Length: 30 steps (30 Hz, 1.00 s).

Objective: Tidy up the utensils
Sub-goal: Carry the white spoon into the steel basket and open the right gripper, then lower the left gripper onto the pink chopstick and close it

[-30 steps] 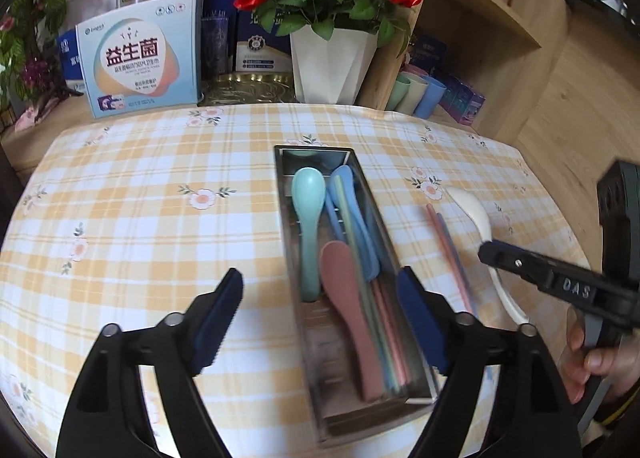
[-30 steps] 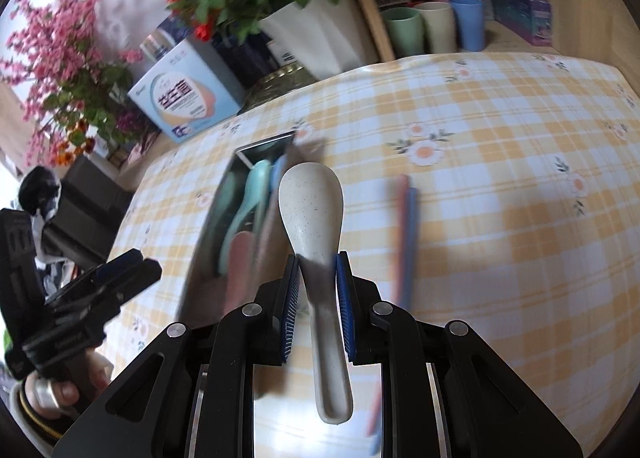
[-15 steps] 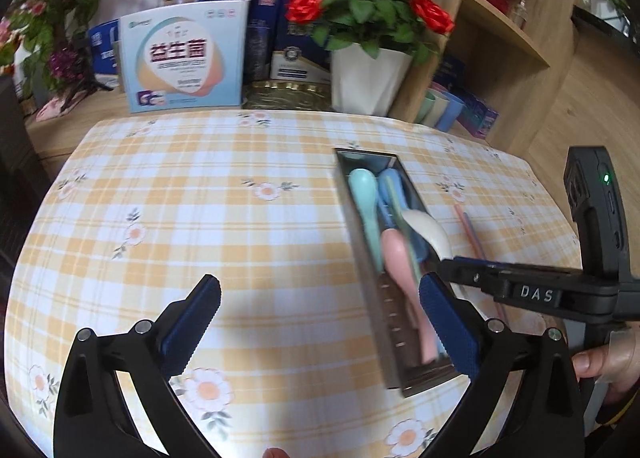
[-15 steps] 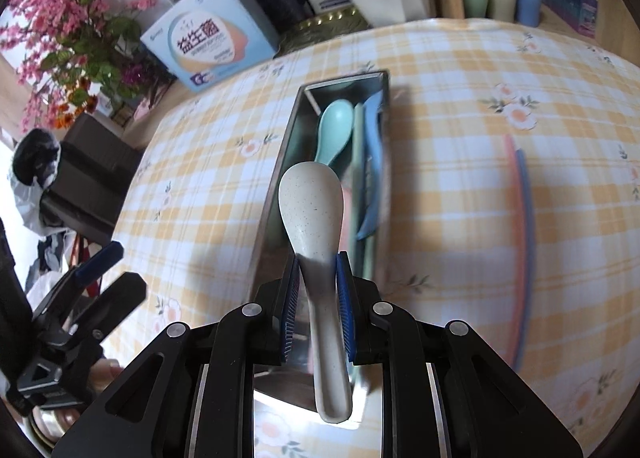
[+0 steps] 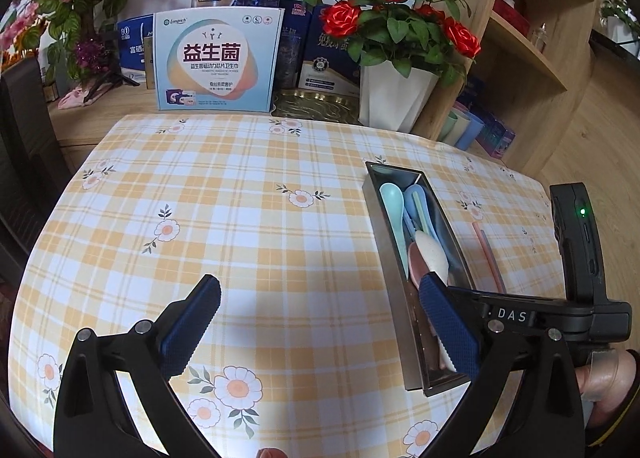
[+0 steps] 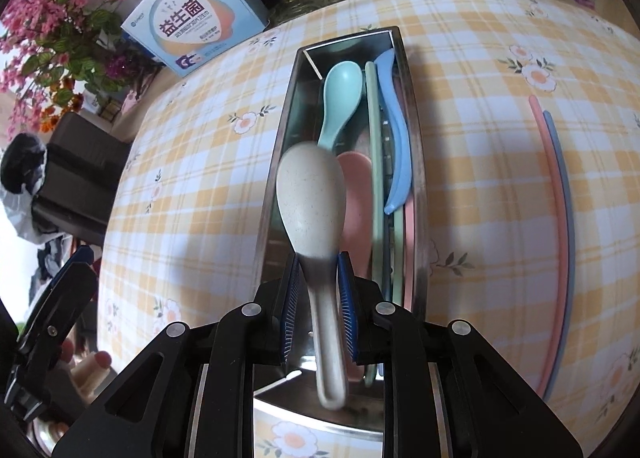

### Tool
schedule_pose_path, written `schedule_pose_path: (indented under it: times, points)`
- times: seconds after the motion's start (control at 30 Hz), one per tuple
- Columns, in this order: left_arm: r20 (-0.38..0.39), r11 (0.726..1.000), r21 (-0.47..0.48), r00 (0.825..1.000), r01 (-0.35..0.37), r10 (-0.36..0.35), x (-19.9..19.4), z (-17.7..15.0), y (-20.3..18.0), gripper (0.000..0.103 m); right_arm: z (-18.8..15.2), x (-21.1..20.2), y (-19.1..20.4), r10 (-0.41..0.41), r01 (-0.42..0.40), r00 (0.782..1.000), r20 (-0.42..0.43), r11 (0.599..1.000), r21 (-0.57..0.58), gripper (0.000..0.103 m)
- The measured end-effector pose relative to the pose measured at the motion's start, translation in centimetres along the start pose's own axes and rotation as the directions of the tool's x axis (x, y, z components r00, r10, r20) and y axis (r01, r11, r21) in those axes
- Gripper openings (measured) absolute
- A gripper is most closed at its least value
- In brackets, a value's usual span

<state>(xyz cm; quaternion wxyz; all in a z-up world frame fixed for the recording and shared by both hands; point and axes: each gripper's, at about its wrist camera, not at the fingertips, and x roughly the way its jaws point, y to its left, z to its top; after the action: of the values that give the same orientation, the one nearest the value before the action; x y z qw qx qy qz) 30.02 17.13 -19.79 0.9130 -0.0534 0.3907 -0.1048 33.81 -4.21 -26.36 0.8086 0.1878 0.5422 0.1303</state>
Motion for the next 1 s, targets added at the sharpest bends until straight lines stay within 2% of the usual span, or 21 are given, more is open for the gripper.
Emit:
schedule_pose_path:
  times: [0.17,0.3,0.43,0.53,0.77,0.83,0.97,1.0]
  points:
    - [0.004,1.0,-0.002,1.0,-0.002,0.002,-0.2,0.1,-0.8,0.097,0.1,-1.0,-0.1,0.052,-0.052,0.998,0.02,0.999,0.003,0.021]
    - [-0.006,1.0,0.004,1.0,0.006,-0.005,-0.4,0.3,-2.2,0.097,0.3,-3.2,-1.0,0.069,-0.069,0.994,0.083,0.998,-0.005,0.021]
    - [-0.019,1.0,0.029,1.0,0.012,-0.011,-0.2,0.3,-4.8,0.097,0.5,-6.0,-3.6,0.009,0.0,0.982,0.19,0.999,-0.046,0.021]
    - [-0.031,0.999,0.038,0.999,0.014,-0.013,0.3,0.3,-7.0,0.097,0.3,-7.6,-6.5,-0.041,0.053,0.97,0.238,0.998,-0.045,0.021]
    - [-0.075,0.992,0.114,0.997,0.045,-0.036,3.0,-0.4,-14.3,0.095,-0.8,-9.7,-13.7,-0.109,0.104,0.955,0.276,0.994,0.032,0.021]
    - [-0.101,0.989,0.135,0.994,0.058,-0.045,4.0,-0.6,-16.1,0.081,-1.1,-10.0,-15.3,-0.115,0.107,0.952,0.284,0.993,0.043,0.021]
    - [-0.173,0.984,0.148,0.982,0.103,-0.076,6.9,-1.0,-19.6,0.066,-1.5,-10.4,-17.4,-0.12,0.11,0.944,0.307,0.993,0.051,0.021]
    - [-0.186,0.982,0.155,0.979,0.11,-0.08,7.6,-1.1,-20.3,0.058,-1.4,-10.5,-17.9,-0.121,0.11,0.941,0.315,0.993,0.052,0.021]
